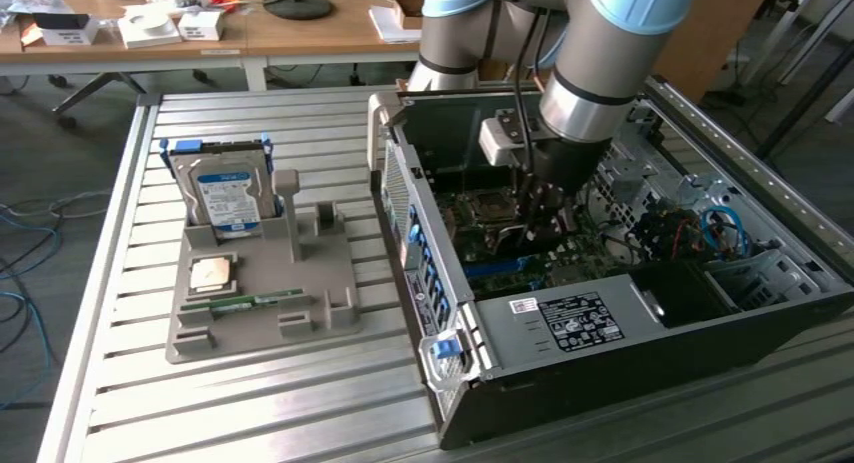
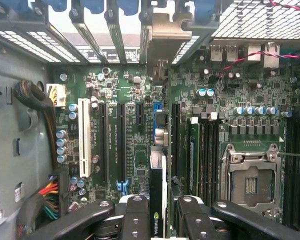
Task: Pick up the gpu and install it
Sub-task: 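Insert the gpu into the slot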
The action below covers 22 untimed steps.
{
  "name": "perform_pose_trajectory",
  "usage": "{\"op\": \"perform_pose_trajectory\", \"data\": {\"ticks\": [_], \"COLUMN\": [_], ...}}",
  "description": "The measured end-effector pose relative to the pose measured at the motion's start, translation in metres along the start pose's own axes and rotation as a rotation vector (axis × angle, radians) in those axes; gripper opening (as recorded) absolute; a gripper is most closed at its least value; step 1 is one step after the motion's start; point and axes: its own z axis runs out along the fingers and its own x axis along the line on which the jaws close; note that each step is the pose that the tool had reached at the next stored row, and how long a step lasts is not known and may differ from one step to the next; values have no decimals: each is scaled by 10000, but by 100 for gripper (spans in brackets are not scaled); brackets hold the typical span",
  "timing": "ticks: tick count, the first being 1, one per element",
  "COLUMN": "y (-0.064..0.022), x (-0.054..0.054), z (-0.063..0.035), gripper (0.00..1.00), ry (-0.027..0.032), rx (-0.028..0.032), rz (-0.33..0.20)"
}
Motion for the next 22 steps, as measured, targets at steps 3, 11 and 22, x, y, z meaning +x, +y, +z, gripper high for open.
{"op": "perform_pose_trajectory", "data": {"ticks": [3, 11, 22], "y": [17, 32, 33], "x": [1, 4, 4], "z": [0, 1, 5], "gripper": [26, 26, 26], "ry": [12, 175, 228], "rx": [0, 5, 20], "rz": [0, 1, 295]}}
